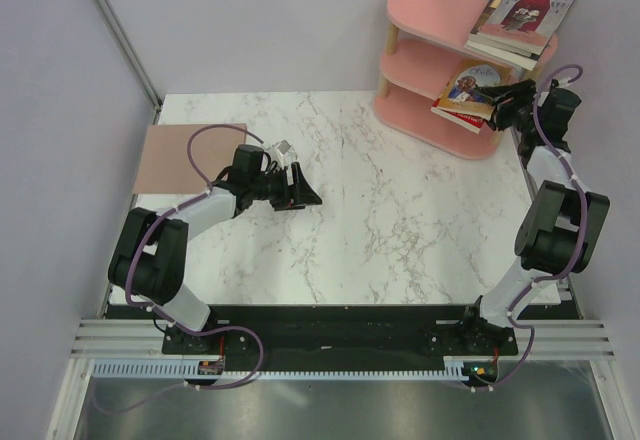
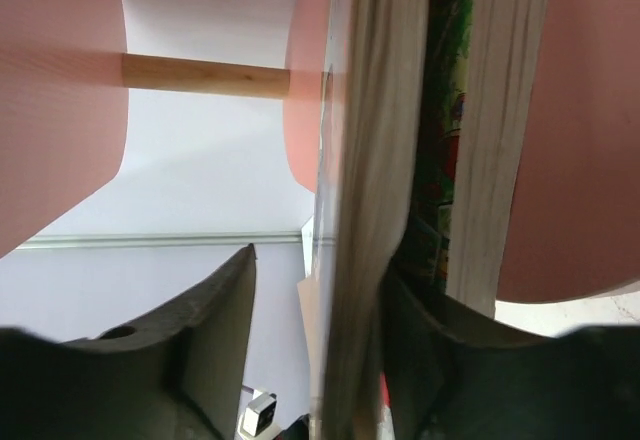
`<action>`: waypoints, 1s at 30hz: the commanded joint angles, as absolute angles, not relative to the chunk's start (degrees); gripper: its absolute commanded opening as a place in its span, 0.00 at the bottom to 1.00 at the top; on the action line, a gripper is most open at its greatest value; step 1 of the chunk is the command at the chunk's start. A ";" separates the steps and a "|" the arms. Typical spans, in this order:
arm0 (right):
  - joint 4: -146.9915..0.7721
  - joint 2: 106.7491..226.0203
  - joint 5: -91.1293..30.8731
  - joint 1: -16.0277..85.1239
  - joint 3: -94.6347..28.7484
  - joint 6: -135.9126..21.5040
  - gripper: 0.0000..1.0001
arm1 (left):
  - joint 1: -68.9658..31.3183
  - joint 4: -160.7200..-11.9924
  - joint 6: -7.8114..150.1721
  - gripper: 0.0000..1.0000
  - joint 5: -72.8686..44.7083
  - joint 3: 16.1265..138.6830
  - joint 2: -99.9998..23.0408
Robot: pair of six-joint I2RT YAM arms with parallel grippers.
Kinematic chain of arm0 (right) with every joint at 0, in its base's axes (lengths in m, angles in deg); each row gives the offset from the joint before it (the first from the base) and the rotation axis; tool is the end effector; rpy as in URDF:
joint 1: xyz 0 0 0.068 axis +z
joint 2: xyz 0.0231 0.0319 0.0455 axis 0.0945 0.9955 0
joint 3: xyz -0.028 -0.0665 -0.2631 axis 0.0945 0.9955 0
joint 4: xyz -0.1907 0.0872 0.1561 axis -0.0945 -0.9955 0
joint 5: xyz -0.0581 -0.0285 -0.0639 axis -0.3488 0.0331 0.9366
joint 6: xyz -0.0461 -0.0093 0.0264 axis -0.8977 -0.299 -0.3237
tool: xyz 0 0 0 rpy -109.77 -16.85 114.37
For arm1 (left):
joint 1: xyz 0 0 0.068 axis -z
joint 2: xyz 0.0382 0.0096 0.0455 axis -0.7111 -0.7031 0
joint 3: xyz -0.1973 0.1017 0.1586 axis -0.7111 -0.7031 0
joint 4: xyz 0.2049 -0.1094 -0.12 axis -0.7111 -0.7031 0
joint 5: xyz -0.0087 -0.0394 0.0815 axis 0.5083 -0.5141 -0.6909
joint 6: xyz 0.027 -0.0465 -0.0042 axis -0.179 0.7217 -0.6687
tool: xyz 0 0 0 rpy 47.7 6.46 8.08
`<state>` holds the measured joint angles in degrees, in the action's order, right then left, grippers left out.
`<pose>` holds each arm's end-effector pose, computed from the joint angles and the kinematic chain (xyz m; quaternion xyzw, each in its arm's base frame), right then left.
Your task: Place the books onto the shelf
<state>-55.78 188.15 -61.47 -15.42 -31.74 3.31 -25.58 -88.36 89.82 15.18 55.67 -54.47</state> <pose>0.4026 -0.1293 0.2865 0.3572 0.6716 0.4726 0.4449 0.3015 -0.1312 0.1951 0.0546 0.8698 -0.4314 0.2334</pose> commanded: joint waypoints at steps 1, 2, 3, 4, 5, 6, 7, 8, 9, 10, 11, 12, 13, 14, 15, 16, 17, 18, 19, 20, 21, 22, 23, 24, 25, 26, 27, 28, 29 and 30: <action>-58.36 187.17 -60.02 -15.41 -35.62 1.55 0.61 | -25.28 -86.61 87.37 0.78 14.92 55.16 -53.95; -59.06 186.47 -59.93 -15.41 -35.71 0.68 0.64 | -25.28 -86.53 87.46 0.78 14.92 55.24 -53.95; -60.55 186.03 -59.84 -15.41 -35.88 0.15 0.67 | -25.28 -86.44 87.46 0.78 15.10 55.07 -53.95; -61.95 185.77 -59.49 -15.41 -36.58 -0.73 0.69 | -25.37 -86.35 87.46 0.78 15.10 55.07 -53.95; -63.53 184.89 -59.23 -15.41 -37.11 -1.52 0.70 | -25.29 -86.35 87.46 0.78 15.19 54.98 -53.87; -66.77 184.62 -59.05 -15.41 -37.72 -3.70 0.74 | -25.28 -86.35 87.46 0.78 15.10 54.98 -53.78; -68.63 184.19 -58.70 -15.41 -38.95 -4.68 0.75 | -25.28 -86.35 87.46 0.78 15.10 54.89 -53.78; -72.04 183.66 -58.26 -15.41 -39.57 -5.82 0.77 | -25.28 -86.35 87.46 0.78 15.10 54.81 -53.60; -74.16 183.57 -58.00 -15.41 -40.97 -7.66 0.78 | -25.28 -86.26 87.46 0.78 15.19 54.72 -53.60; -75.84 183.48 -57.91 -15.41 -41.76 -8.72 0.79 | -25.28 -86.26 87.46 0.78 15.19 54.72 -53.60; -79.07 183.56 -57.73 -15.41 -42.47 -9.69 0.80 | -25.28 -86.26 87.46 0.78 15.10 54.72 -53.60; -80.50 183.57 -57.73 -15.41 -43.69 -11.44 0.81 | -25.28 -86.09 87.46 0.78 15.27 54.46 -53.60; -81.56 183.65 -57.73 -15.41 -43.97 -12.07 0.81 | -25.28 -86.09 87.55 0.78 15.28 54.45 -53.60; -83.57 183.39 -57.56 -15.50 -44.32 -12.68 0.82 | -25.28 -85.91 87.64 0.78 15.28 54.37 -53.60; -84.20 183.22 -57.47 -15.41 -44.23 -13.39 0.83 | -25.28 -85.82 87.72 0.78 15.19 54.37 -53.60; -84.90 182.69 -57.12 -15.41 -44.06 -14.52 0.83 | -25.28 -85.65 87.81 0.78 15.19 54.28 -53.60; -86.47 182.51 -56.77 -15.50 -43.97 -15.23 0.84 | -25.28 -85.56 87.81 0.78 15.27 54.28 -53.60; -87.18 182.16 -56.07 -15.41 -43.71 -16.11 0.84 | -25.28 -85.56 87.81 0.78 15.28 54.28 -53.60; -88.06 182.07 -55.71 -15.50 -43.62 -17.34 0.84 | -25.28 -85.56 87.81 0.78 15.36 54.19 -53.60; -89.29 181.98 -55.45 -15.41 -43.44 -17.96 0.85 | -25.37 -85.47 87.81 0.78 15.36 54.10 -53.60; -90.08 181.90 -54.92 -15.41 -43.09 -18.66 0.85 | -25.37 -85.47 87.81 0.78 15.36 54.02 -53.60; -91.22 181.90 -54.74 -15.41 -42.83 -19.97 0.85 | -25.29 -85.38 87.81 0.78 15.36 54.01 -53.69; -91.58 181.81 -54.57 -15.41 -42.22 -20.25 0.85 | -25.28 -85.38 87.81 0.78 15.45 54.01 -53.69; -92.02 181.81 -54.39 -15.41 -42.04 -20.86 0.85 | -25.28 -85.38 87.81 0.78 15.54 54.01 -53.69; -92.46 181.89 -54.30 -15.50 -41.69 -21.47 0.86 | -25.28 -85.38 87.81 0.78 15.54 53.93 -53.78; -92.73 181.81 -54.13 -15.41 -41.34 -21.83 0.86 | -25.28 -85.38 87.81 0.78 15.54 53.93 -53.78; -92.90 181.81 -54.13 -15.41 -41.25 -22.09 0.86 | -25.28 -85.38 87.81 0.78 15.45 53.84 -53.69; -93.34 181.81 -54.13 -15.50 -41.16 -22.27 0.86 | -25.20 -85.30 87.90 0.78 15.54 53.84 -53.78; -93.52 181.89 -54.04 -15.41 -40.98 -22.79 0.86 | -25.20 -85.30 87.90 0.78 15.63 53.75 -53.78; -93.78 181.90 -54.04 -15.41 -40.98 -22.97 0.86 | -25.20 -85.30 87.90 0.78 15.54 53.75 -53.78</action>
